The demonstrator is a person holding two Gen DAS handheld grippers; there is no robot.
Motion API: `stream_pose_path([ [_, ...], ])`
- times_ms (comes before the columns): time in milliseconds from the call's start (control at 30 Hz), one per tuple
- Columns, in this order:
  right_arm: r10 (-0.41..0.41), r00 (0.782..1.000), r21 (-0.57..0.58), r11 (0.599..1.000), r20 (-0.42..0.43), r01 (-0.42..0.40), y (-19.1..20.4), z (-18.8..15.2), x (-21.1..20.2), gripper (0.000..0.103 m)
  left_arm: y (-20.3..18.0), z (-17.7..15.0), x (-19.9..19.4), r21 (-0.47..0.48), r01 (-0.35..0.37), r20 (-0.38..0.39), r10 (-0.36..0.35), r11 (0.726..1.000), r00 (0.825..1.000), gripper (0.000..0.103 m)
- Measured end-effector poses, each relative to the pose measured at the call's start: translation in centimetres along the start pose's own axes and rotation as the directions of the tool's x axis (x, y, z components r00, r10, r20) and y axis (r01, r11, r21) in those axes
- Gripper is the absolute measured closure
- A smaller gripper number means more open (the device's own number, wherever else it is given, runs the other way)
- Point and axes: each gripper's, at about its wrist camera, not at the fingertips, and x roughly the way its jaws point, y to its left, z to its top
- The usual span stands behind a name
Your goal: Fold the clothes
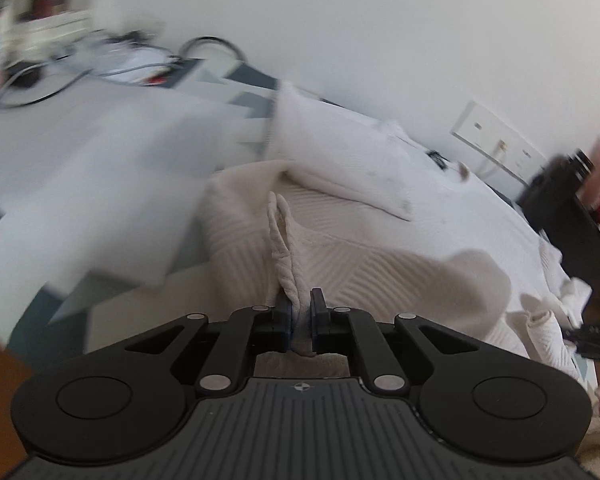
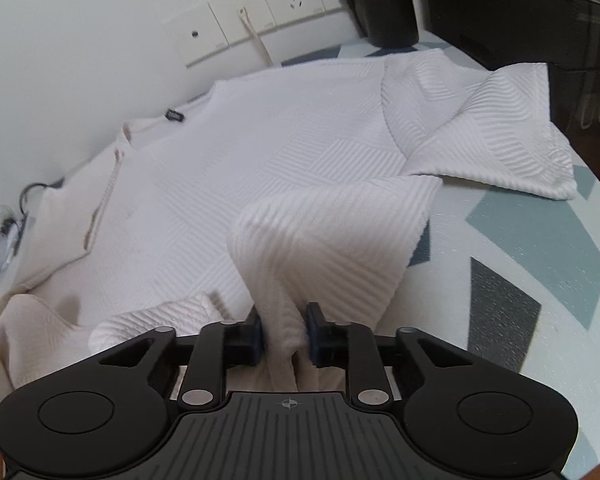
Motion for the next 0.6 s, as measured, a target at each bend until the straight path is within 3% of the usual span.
stream_pose_path([
  [200, 0.019, 0.998, 0.006, 1.000, 0.065, -0.019, -1.0, -0.3, -3.3, 0.097, 1.4, -0.2, -1.9, -0.083, -0.069, 0.079, 0.076, 0.994, 0.994, 0.095],
  [333, 0.000, 0.997, 0.045, 0.999, 0.079, -0.004, -2.8, -0.8, -5.2, 0.096, 1.8, 0.9, -2.1, -0.097, -0.100, 0.129, 0.113, 0.990, 0.985, 0.095],
  [400, -0.029, 0.998, 0.044, 0.999, 0.064, 0.026, -3.6, -1.2, -5.6, 0.094, 1.7, 1.4, -1.5, -0.077, -0.117, 0.134, 0.126, 0.990, 0.983, 0.095],
  [467, -0.071, 0.995, 0.013, 0.997, 0.065, 0.071, -3.4, -1.6, -6.0, 0.083, 1.2, 1.6, -0.4, -0.039, -0.137, 0.115, 0.140, 0.990, 0.983, 0.094],
  [533, -0.103, 0.991, -0.023, 0.994, 0.084, 0.105, -2.9, -1.7, -6.8, 0.065, 0.4, 1.8, 0.9, 0.003, -0.163, 0.076, 0.162, 0.987, 0.984, 0.084],
  [567, -0.102, 0.989, -0.042, 0.993, 0.103, 0.107, -2.4, -1.6, -7.3, 0.064, 0.1, 1.8, 1.4, 0.019, -0.172, 0.059, 0.170, 0.985, 0.984, 0.064],
  [600, -0.096, 0.988, -0.064, 0.992, 0.122, 0.105, -2.0, -1.4, -7.9, 0.062, -0.3, 1.6, 1.6, 0.035, -0.162, 0.057, 0.160, 0.986, 0.986, 0.052],
])
